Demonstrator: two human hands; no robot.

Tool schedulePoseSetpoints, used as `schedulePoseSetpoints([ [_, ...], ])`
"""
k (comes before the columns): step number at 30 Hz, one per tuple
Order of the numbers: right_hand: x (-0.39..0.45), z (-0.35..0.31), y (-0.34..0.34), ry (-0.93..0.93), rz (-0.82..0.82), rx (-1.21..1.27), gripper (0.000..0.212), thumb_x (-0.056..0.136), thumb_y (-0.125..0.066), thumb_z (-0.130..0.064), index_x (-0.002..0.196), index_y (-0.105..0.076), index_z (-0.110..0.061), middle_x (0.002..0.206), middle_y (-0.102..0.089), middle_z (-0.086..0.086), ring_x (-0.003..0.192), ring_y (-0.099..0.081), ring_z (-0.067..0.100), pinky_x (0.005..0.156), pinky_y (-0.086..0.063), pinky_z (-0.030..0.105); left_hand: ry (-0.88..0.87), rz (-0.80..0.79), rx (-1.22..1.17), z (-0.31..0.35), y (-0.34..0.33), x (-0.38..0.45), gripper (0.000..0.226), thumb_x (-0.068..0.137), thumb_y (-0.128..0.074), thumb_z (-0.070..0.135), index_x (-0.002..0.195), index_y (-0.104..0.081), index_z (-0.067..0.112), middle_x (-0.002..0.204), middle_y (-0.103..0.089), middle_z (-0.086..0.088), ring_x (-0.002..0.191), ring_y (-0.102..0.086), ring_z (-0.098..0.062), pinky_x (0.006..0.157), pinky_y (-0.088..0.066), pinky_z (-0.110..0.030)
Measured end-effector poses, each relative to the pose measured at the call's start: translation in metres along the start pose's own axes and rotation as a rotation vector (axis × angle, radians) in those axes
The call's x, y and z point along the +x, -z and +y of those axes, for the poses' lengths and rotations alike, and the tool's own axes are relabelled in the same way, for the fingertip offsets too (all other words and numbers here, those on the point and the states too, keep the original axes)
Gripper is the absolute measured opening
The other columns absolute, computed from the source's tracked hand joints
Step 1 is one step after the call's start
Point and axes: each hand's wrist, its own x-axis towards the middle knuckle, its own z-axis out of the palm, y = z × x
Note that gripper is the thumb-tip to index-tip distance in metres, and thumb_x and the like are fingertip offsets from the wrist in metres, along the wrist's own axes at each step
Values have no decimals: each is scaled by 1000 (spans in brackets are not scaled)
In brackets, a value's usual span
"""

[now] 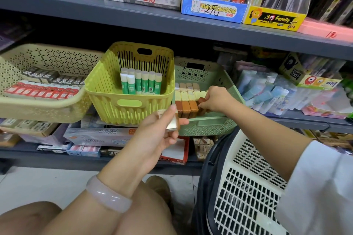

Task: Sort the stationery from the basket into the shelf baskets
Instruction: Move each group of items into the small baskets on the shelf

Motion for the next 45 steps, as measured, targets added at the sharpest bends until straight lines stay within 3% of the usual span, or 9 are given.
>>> schedulePoseSetpoints([
  [9, -17, -2, 21, 222, 43, 199, 14, 90, -53, -24, 84, -61, -13, 82, -67, 5, 79, -65, 22, 78, -53, 33, -74, 5, 107, -7, 1, 3, 14, 82, -65, 6, 91, -66, 16, 67, -63, 6, 55, -55, -1, 53, -48, -14],
  [12, -44, -11, 34, 435, -213, 617, 18, 91, -55, -31, 91, -65, -16, 86, -70, -3, 82, -67, 12, 76, -56, 28, -106, 47, 106, -7, -1, 4, 19, 80, -66, 3, 93, -58, 14, 61, -63, 8, 52, -55, -2, 51, -47, -15],
  [16, -69, -19, 35, 597, -434, 644, 14, 87, -62, -18, 100, -64, -24, 86, -69, -8, 76, -63, 2, 69, -50, 16, -160, 89, 114, -9, -2, 7, 24, 77, -70, 5, 93, -53, 13, 63, -63, 6, 57, -56, -6, 55, -46, -18],
  [20, -69, -18, 34, 563, -396, 700, 25, 86, -59, -2, 107, -60, -16, 92, -66, -3, 85, -57, 19, 74, -49, 28, -200, 45, 49, -9, -3, 8, 22, 82, -64, 2, 96, -56, 17, 69, -71, 6, 64, -64, -7, 64, -52, -19],
  [24, -71, -12, 35, 571, -363, 751, 28, 86, -56, 4, 103, -61, -18, 101, -63, -4, 83, -61, 6, 72, -50, 19, -252, 29, 36, -6, -5, 7, 24, 81, -65, 3, 93, -60, 24, 78, -73, 9, 78, -70, -10, 69, -54, -18],
  [30, -76, -5, 37, 260, -357, 929, 23, 91, -54, -33, 98, -60, -12, 86, -65, 11, 64, -64, 11, 62, -56, 21, -630, 237, 743, -4, -20, 6, 34, 78, -71, 14, 77, -48, 39, 77, -58, 16, 71, -56, 14, 57, -42, 1],
  [35, -64, -6, 40, 157, -276, 1060, 5, 87, -60, -6, 85, -59, -11, 75, -63, 4, 60, -64, 8, 60, -57, 20, -622, 137, 767, -4, -22, 9, 36, 83, -64, 9, 101, -49, 37, 101, -53, 14, 84, -53, 15, 67, -39, 5],
  [40, -5, 7, 45, 154, 155, 709, 9, 86, -61, -10, 93, -62, -16, 92, -66, 15, 75, -62, 19, 70, -56, 26, -475, 34, 793, -4, -14, 11, 30, 90, -53, 17, 107, -50, 41, 121, -55, 13, 106, -50, 3, 89, -37, -13],
  [45, 55, 11, 32, 54, 271, 170, 27, 86, -56, -14, 111, -65, -16, 118, -63, 9, 97, -60, 21, 83, -45, 22, -403, -23, 802, -3, -7, 11, 31, 90, -52, 19, 93, -50, 50, 115, -53, 25, 112, -48, 5, 96, -35, -18],
])
